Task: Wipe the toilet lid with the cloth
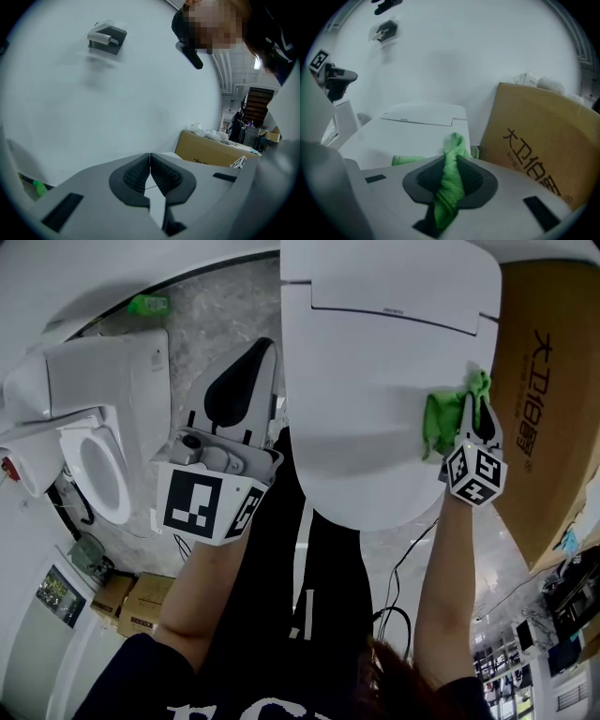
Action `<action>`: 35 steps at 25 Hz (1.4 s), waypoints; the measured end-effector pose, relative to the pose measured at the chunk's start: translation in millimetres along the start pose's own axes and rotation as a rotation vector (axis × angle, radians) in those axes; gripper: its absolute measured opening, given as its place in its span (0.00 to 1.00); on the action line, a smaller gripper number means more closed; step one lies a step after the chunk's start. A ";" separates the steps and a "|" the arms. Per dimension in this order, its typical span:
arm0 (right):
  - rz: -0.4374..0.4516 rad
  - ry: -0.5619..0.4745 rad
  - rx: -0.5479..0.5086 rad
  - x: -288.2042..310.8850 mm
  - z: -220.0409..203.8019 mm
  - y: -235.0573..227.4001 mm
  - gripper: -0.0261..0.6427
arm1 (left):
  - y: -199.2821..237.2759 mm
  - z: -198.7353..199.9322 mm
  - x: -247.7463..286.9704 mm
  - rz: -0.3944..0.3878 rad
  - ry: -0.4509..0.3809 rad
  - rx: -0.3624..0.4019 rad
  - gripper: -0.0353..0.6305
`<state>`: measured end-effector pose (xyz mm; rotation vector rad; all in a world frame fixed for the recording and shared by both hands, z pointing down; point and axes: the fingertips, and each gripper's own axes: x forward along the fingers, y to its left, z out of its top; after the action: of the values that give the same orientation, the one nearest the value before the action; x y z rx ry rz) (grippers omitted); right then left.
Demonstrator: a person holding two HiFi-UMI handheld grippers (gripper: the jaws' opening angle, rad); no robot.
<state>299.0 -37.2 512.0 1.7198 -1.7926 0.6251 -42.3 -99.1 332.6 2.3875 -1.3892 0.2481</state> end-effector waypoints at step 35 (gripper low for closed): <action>0.235 0.009 -0.148 -15.2 3.7 172.6 0.16 | 27.3 -2.6 -27.6 0.039 -0.022 -0.020 0.09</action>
<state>126.8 -17.8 508.3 1.4197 -1.9985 0.5782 -79.6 -88.1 332.0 2.3556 -1.4430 0.2186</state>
